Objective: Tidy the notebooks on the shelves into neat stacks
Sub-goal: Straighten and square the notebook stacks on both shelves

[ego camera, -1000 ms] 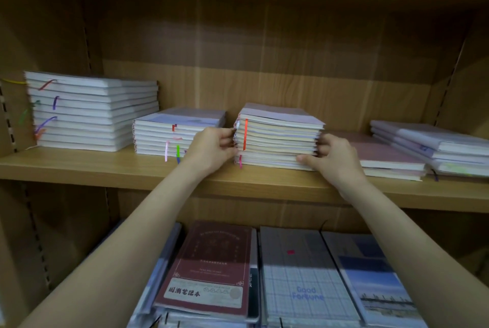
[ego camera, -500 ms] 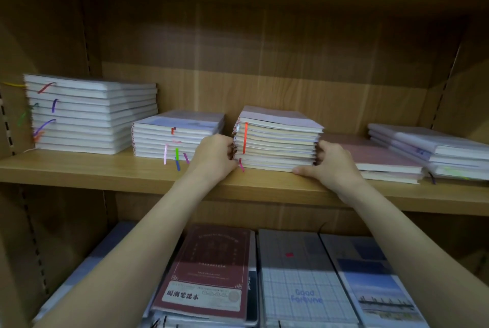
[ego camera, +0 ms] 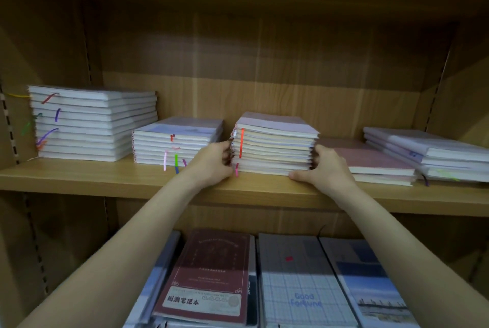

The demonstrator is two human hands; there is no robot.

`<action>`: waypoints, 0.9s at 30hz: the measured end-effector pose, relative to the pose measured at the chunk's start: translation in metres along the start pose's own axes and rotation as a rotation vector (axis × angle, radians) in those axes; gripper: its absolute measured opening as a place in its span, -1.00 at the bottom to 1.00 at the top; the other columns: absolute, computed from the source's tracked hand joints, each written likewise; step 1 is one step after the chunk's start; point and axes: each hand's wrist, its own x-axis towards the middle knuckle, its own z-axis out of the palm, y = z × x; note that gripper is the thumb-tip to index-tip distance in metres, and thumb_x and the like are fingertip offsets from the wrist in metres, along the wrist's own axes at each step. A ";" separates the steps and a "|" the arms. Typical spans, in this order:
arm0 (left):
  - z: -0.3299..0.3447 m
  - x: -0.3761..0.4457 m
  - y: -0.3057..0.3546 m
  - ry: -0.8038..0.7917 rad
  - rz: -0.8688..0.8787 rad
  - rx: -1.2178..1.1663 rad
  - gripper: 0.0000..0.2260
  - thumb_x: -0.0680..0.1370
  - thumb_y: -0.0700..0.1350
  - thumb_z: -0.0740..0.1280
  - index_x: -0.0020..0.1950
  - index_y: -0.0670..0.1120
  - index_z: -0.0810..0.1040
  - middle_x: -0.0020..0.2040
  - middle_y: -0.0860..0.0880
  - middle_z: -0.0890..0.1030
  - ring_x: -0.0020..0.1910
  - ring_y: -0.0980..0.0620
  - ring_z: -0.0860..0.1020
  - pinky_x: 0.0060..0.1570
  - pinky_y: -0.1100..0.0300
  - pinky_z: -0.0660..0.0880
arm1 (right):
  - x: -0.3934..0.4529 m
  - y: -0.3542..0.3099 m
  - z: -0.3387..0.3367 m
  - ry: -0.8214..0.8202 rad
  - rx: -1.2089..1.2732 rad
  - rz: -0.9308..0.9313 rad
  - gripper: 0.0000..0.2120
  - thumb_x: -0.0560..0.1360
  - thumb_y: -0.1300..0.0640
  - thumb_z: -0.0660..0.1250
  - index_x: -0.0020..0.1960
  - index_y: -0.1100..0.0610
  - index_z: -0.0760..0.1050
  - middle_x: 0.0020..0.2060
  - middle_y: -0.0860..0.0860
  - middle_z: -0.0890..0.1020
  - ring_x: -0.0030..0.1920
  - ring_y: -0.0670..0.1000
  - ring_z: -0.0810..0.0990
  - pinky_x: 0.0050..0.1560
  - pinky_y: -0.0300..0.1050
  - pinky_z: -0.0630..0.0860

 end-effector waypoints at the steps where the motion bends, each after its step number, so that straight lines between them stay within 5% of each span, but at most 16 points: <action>1: -0.003 -0.002 -0.001 -0.028 -0.010 -0.124 -0.49 0.45 -0.48 0.26 0.37 -0.18 0.35 0.15 -0.01 0.54 0.17 0.05 0.51 0.15 0.31 0.46 | 0.001 0.001 -0.002 -0.043 0.090 0.026 -0.31 0.27 0.06 0.57 0.32 0.14 0.39 0.19 0.01 0.54 0.23 0.05 0.48 0.21 -0.14 0.39; 5: -0.010 -0.002 -0.001 -0.026 -0.020 -0.421 -0.42 0.45 -0.48 0.16 0.46 -0.18 0.23 0.33 -0.08 0.48 0.27 0.05 0.47 0.27 0.17 0.40 | 0.002 0.005 -0.008 -0.108 0.553 0.051 -0.14 0.29 0.18 0.55 0.46 0.07 0.19 0.31 -0.03 0.44 0.34 -0.03 0.38 0.34 -0.06 0.34; 8: -0.009 -0.002 0.005 -0.073 -0.008 -0.485 -0.42 0.47 -0.49 0.08 0.44 -0.08 0.28 0.27 -0.03 0.53 0.18 0.07 0.52 0.08 0.24 0.49 | 0.003 0.006 -0.006 -0.124 0.639 0.027 -0.32 0.40 0.09 0.46 0.44 0.00 0.24 0.32 -0.05 0.45 0.35 -0.05 0.38 0.38 0.04 0.33; 13: -0.011 0.004 0.009 -0.024 -0.005 -0.696 -0.41 0.53 -0.42 0.11 0.53 -0.10 0.09 0.45 -0.01 0.31 0.34 0.03 0.37 0.23 0.17 0.38 | 0.008 -0.001 -0.002 -0.071 0.687 0.040 -0.50 0.55 -0.13 0.18 0.45 -0.03 0.23 0.28 -0.14 0.44 0.32 -0.06 0.40 0.40 0.05 0.29; 16: -0.010 0.008 0.020 -0.019 0.006 -0.783 -0.56 0.60 -0.29 0.11 0.48 -0.14 0.21 0.25 0.00 0.51 0.17 0.11 0.49 0.07 0.24 0.43 | 0.013 -0.005 0.001 -0.056 0.717 0.031 -0.63 0.59 -0.14 0.08 0.36 -0.08 0.32 0.24 -0.14 0.49 0.31 -0.08 0.42 0.37 0.00 0.30; 19: -0.008 0.011 0.024 -0.024 0.001 -0.783 -0.66 0.65 -0.14 0.07 0.43 -0.11 0.31 0.19 0.02 0.54 0.02 0.20 0.52 -0.03 0.30 0.46 | 0.019 -0.004 0.006 -0.018 0.714 0.061 -0.46 0.58 -0.19 0.06 0.51 -0.09 0.06 0.44 -0.09 0.28 0.43 -0.03 0.25 0.46 0.06 0.17; 24: -0.006 0.012 0.021 0.001 -0.012 -0.747 -0.65 0.65 -0.08 0.07 0.42 -0.10 0.32 0.13 0.08 0.55 0.06 0.18 0.50 0.16 0.25 0.38 | 0.023 -0.002 0.009 0.016 0.651 0.030 -0.48 0.59 -0.18 0.05 0.50 -0.04 0.13 0.42 -0.08 0.30 0.41 -0.04 0.28 0.45 0.04 0.19; 27: -0.003 0.014 0.016 0.014 -0.002 -0.705 -0.77 0.65 -0.06 0.07 0.15 0.00 0.49 -0.17 0.22 0.64 -0.09 0.28 0.56 0.05 0.32 0.43 | 0.025 -0.002 0.011 0.046 0.618 0.028 -0.47 0.59 -0.17 0.06 0.50 -0.01 0.14 0.43 -0.06 0.30 0.41 -0.04 0.27 0.46 0.03 0.19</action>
